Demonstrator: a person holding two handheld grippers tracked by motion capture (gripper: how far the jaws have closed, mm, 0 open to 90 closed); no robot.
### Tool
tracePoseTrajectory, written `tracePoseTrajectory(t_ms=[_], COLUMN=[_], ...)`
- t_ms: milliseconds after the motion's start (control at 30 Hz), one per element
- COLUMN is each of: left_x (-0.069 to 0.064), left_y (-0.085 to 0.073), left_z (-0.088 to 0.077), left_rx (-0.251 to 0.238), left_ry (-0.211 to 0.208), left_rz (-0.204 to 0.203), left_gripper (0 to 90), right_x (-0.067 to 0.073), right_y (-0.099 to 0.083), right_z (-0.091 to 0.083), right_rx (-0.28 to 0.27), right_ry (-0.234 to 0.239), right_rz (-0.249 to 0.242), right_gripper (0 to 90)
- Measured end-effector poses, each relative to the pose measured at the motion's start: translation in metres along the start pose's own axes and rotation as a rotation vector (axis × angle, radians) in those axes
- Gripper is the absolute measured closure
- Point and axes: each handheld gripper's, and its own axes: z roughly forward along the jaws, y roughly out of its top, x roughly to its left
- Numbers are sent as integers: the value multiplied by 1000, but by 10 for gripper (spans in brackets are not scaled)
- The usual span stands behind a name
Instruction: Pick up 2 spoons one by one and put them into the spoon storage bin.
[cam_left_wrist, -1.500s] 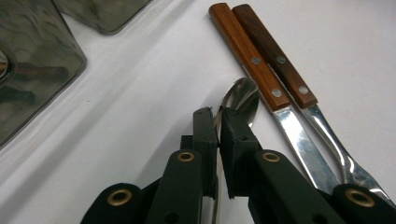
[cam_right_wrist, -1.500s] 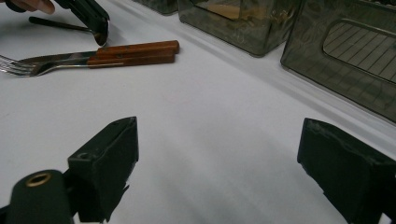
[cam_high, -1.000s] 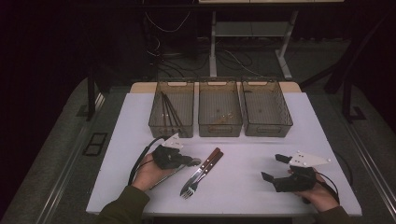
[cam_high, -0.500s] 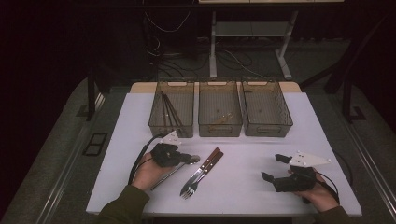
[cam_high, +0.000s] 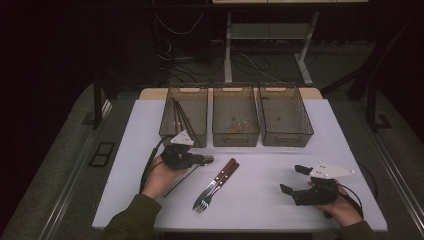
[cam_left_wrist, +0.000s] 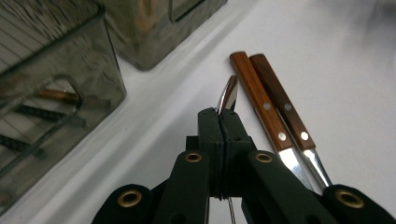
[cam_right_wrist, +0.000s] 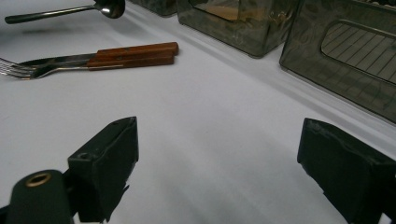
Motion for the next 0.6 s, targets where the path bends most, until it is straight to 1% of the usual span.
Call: tracePoseTrajectory(t_ms=[100,167,200,233,267,300,367,433,500,600], left_x=[1,3,3,4,4,4,6,6,7,11], left_y=[7,12,14,17,20,23,29,34,41,52], left_z=[-2,-2,-2,-2,-2,-2,-1,-1,0,2], left_rx=[-20,-22,-31,-34,-39,-44,-44,-52,-55,-66], left_ry=[-8,-9,-7,-7,-5,-5,-2,-1,1,2], left_rz=[-12,-4,-10,-5,-12,-10,-7,-12,-5,-5], left_gripper=[891,890,890,890,890,890,890,890,890,890], right_x=[1,2,2,3,4,5,5,5,6,6], right_y=[0,0,0,0,0,0,-1,-1,0,0], right_z=[1,2,2,3,3,3,4,5,5,5], right_rx=[-3,-6,-10,-13,-15,-17,-8,-8,-10,-13], right_ry=[1,0,1,-4,-11,-12,-11,-12,-11,-9], right_rz=[2,10,17,22,24,27,22,19,20,16], right_gripper=[127,127,127,127,127,126,127,127,127,127])
